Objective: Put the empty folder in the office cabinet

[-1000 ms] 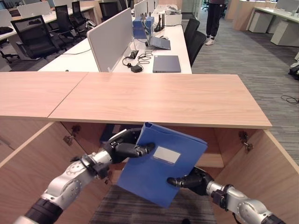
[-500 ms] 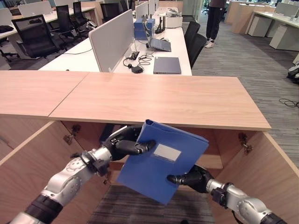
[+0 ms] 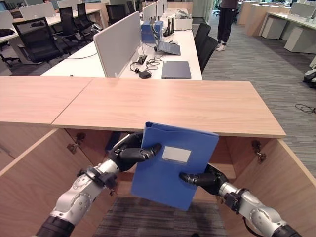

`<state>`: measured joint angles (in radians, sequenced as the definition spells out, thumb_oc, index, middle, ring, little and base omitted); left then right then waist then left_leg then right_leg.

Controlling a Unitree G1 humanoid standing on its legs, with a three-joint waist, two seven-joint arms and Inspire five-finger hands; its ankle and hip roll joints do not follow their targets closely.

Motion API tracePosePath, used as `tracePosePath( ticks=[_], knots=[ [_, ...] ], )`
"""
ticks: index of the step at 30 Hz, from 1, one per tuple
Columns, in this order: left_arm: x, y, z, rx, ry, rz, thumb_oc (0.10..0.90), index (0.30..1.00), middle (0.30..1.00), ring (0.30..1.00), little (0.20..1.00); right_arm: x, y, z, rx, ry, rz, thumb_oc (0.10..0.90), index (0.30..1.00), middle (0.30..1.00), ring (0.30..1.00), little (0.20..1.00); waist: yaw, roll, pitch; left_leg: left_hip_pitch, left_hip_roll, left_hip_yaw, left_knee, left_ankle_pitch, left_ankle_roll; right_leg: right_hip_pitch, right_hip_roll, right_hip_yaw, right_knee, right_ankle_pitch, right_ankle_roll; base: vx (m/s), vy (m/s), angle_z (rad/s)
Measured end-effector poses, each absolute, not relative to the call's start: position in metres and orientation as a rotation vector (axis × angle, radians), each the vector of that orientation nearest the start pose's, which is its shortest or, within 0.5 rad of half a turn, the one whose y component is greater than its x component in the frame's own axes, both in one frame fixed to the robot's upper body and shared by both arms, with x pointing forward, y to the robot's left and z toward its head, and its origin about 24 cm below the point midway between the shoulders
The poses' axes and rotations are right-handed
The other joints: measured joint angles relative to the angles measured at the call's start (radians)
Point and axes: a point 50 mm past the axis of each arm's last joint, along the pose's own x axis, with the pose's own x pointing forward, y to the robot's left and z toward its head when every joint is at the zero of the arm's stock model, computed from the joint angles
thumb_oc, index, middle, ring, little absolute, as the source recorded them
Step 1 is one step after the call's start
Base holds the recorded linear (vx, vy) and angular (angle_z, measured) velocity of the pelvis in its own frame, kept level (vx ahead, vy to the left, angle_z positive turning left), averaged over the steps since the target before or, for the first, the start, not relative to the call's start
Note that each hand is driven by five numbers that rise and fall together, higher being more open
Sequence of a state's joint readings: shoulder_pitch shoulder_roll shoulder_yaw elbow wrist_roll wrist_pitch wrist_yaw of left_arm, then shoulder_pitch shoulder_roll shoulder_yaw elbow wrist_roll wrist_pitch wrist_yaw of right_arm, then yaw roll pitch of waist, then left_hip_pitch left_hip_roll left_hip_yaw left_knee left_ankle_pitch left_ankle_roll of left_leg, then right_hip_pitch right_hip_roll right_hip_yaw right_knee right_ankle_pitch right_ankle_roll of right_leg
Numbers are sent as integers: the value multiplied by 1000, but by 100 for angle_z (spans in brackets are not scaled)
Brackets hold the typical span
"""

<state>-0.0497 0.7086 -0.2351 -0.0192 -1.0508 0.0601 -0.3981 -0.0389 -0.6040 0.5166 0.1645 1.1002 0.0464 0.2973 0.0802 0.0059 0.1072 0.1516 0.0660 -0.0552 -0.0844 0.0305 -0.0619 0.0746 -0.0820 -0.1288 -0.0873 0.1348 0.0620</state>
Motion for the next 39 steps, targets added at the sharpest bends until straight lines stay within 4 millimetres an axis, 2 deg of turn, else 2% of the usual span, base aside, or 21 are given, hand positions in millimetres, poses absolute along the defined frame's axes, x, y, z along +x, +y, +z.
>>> tracePosePath(
  ticks=[22, 23, 24, 25, 32, 34, 39],
  knots=[
    [251, 203, 72, -383, 96, -556, 400, 300, 300, 300, 300, 224, -161, -6, 513, 410, 532, 400, 300, 300, 300, 300, 0, 0, -1, -1, 0, 1, 0, 2, 3, -2, 0, 1, 0, 1, 0, 0, 0, 0],
    [251, 203, 72, -383, 96, -556, 431, 347, 347, 347, 347, 224, -161, -6, 513, 410, 532, 400, 300, 300, 300, 300, 0, 0, -1, -1, 0, 1, 0, 2, 3, -2, 0, 1, 0, 0, 0, 0, 0, 0],
    [251, 203, 72, -383, 95, -556, 574, 561, 561, 561, 561, 224, -161, -6, 513, 411, 533, 400, 300, 300, 300, 300, 0, 0, -1, -1, 0, 1, 0, 2, 3, -2, 0, 1, 0, 0, 0, 0, 0, 0],
    [251, 204, 73, -381, 94, -555, 800, 900, 900, 900, 900, 224, -161, -6, 513, 411, 533, 400, 300, 300, 300, 300, 1, 0, -1, -2, 0, 1, 0, 2, 3, -2, 0, 1, 0, 0, 0, 0, 0, 0],
    [243, 208, 67, -451, 24, -489, 800, 900, 900, 900, 900, 222, -160, -7, 522, 431, 560, 400, 300, 300, 300, 300, -1, -1, -2, -3, 0, 0, 0, 1, 4, -3, 0, 1, 0, 0, 1, 0, 0, 0],
    [238, 213, 64, -409, 19, -466, 800, 900, 900, 900, 900, 220, -162, -6, 498, 440, 589, 400, 300, 300, 300, 300, 1, -3, -2, -6, 1, 0, 0, 1, 4, -5, 1, 0, 0, 0, 0, 0, 0, 0],
    [220, 220, 34, -331, 116, -397, 800, 900, 900, 900, 900, 210, -157, -8, 431, 472, 678, 400, 300, 300, 300, 300, 5, -17, -5, -13, 1, -1, 0, 1, 4, -13, 0, -1, 0, -1, 0, 0, 0, 0]
  ],
)
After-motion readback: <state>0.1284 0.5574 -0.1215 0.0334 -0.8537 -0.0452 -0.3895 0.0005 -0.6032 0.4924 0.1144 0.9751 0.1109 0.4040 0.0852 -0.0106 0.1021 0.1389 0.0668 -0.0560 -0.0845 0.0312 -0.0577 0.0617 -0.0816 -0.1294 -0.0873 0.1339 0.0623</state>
